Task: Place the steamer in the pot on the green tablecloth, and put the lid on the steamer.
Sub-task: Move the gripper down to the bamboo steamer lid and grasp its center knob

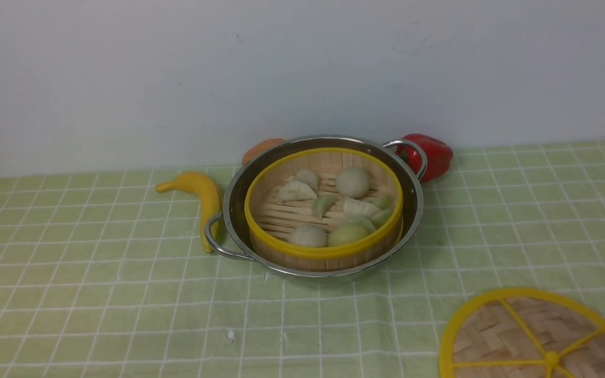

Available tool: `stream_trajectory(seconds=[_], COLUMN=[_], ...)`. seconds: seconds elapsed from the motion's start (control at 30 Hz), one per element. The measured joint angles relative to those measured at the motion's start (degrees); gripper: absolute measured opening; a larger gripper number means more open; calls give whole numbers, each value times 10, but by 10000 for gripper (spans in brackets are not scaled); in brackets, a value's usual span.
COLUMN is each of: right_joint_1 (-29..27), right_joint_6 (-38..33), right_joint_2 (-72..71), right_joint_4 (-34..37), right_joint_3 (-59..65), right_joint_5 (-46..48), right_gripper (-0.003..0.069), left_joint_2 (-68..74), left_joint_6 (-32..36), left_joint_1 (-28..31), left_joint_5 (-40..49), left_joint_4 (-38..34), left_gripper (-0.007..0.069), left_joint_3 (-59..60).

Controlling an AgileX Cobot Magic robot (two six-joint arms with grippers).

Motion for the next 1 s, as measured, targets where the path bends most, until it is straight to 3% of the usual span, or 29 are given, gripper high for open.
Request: stream_trajectory(seconds=[0.13,0.27,0.57,0.8,1.0], right_joint_1=[0,0,51,51,51], right_joint_6=[-97,-140,-99,-84,-83], right_joint_2=[149,264,548,621,641], right_joint_4=[37,56,61,45,42], right_joint_3=[-38,-46,-47,-50,-65], right_joint_5=[22,23,-47,-139,-150], right_gripper=[243,243,243,243,243], left_joint_2=[0,0,0,0,0], left_joint_6=[0,0,0,0,0], left_joint_1=[0,0,0,0,0], left_joint_5=[0,0,0,0,0], left_joint_4=[0,0,0,0,0], left_gripper=[200,206,223,231,242], left_joint_3=[0,0,0,0,0])
